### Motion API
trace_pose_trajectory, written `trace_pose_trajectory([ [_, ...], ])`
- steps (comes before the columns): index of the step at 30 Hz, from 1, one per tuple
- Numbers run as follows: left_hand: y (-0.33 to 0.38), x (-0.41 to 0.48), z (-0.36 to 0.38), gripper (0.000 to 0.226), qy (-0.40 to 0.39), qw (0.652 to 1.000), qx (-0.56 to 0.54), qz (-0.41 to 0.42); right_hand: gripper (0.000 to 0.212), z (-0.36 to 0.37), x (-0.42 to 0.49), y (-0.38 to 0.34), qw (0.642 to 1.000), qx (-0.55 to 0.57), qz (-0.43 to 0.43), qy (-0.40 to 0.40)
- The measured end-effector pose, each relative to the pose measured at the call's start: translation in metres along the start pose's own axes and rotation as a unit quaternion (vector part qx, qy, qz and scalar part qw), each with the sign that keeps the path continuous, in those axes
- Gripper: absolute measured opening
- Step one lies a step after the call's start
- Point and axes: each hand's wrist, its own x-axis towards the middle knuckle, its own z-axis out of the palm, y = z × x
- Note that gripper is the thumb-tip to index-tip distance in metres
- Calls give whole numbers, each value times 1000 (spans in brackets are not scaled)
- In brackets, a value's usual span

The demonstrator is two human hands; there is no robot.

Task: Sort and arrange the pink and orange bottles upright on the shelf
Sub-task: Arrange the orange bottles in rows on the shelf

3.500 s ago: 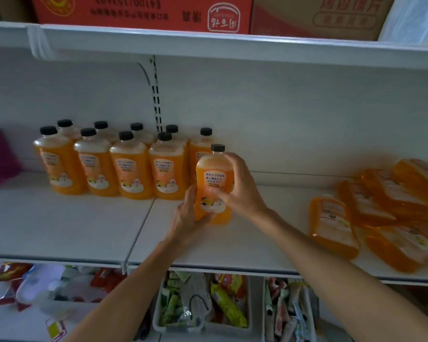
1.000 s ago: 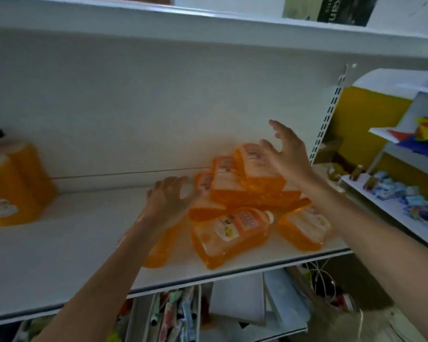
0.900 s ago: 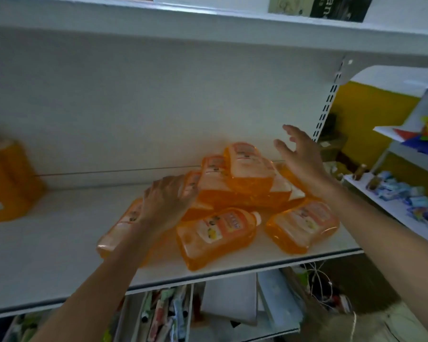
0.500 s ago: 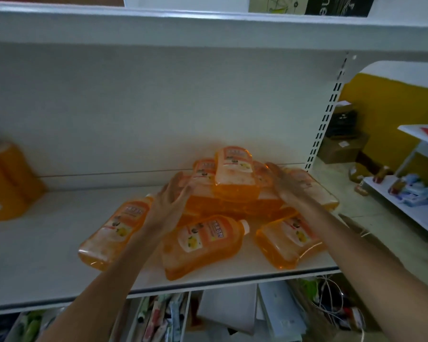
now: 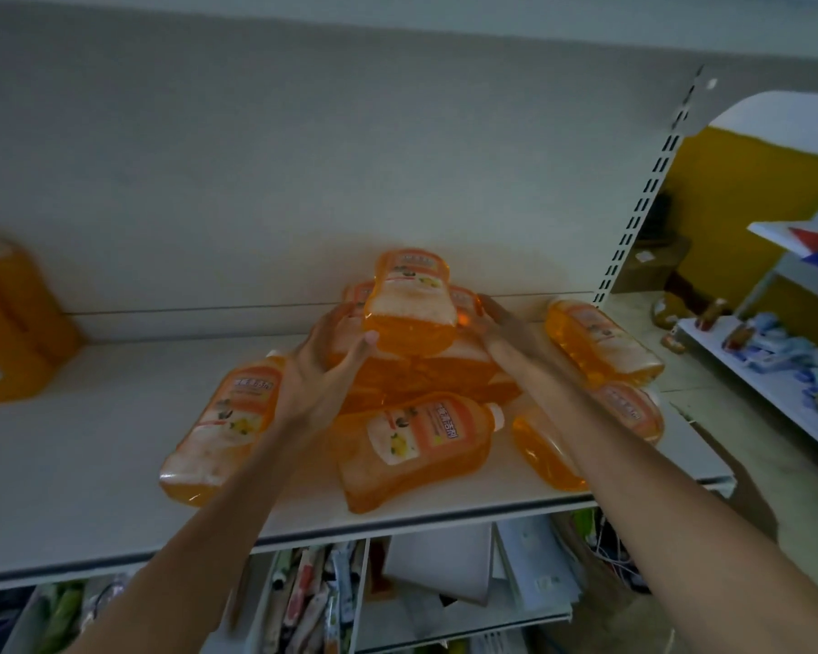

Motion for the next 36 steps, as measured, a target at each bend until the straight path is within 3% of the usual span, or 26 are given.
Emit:
trace_pose_trajectory([
  [4,-11,-2,-25,71,15,1000,13,8,67,21,-1,-11,1000,10,-18,-6],
  [9,-19,-5,-53,49,40,999,-13,3,73,53,2,-29,999,-29,-11,-13],
  [14,-28,-6,-69,72,76,997,15,-16,76,66,6,-36,999,-38,1,-32],
  [18,-6,-5,-65,70,139,978,130,87,72,58,11,-35,998,-11,-4,-66],
  [21,17,-5,-57,65,110,958,208,165,77,46,10,-28,997,-2,-9,-79],
  [25,38,-3,-35,50,75,931,256,251,69,22,11,-11,995,-56,-60,-50],
  [34,85,-2,46,48,25,919,261,296,58,-63,21,27,991,-57,-115,40],
  [36,93,-1,62,48,-11,932,243,270,53,-81,25,41,990,-53,-113,61],
])
